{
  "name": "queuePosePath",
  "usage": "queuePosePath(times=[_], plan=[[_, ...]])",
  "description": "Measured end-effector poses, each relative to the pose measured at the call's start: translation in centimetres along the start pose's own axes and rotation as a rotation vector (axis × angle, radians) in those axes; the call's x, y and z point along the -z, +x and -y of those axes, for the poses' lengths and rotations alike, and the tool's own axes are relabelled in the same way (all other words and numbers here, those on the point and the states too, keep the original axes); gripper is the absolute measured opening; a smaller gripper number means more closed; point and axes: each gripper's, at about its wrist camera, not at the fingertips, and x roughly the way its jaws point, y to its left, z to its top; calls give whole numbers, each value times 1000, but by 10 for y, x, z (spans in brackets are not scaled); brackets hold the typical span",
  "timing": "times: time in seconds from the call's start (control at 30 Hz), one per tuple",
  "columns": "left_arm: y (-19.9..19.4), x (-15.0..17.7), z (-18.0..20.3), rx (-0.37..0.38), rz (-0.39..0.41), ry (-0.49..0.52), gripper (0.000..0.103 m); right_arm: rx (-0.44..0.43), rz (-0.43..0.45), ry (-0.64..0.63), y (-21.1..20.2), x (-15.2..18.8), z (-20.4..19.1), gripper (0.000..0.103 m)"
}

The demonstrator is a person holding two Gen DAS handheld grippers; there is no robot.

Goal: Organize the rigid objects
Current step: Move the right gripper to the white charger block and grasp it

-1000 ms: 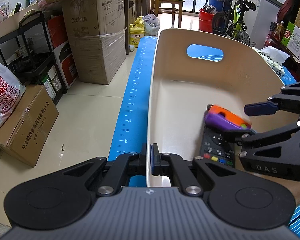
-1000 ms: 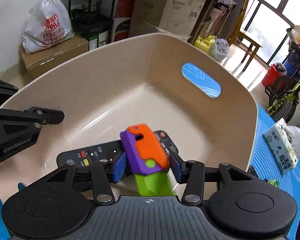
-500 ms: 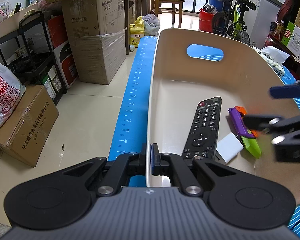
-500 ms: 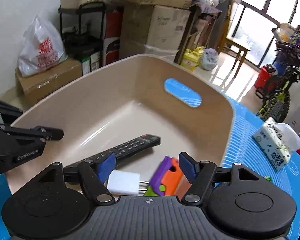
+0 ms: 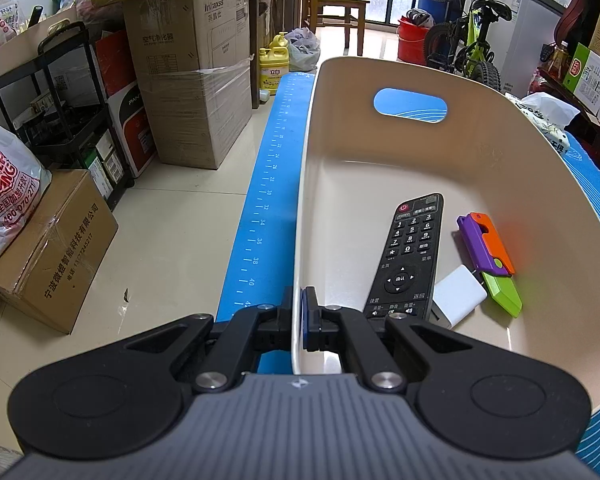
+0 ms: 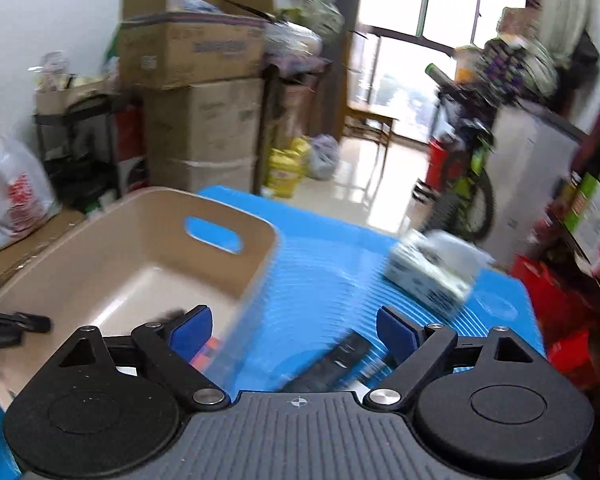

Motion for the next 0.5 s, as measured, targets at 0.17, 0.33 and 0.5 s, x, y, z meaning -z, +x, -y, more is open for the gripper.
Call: queuePosePath(times=[0.17,0.33,0.5], plan=[[0,0,0,0,0,0,4,87,-62,29,13,23,29,90],[0,0,0,0,0,1,4,125,-109,46,30,45,40,90],[0,0,0,0,0,1,4,120,-136,11,52,62,41,90]])
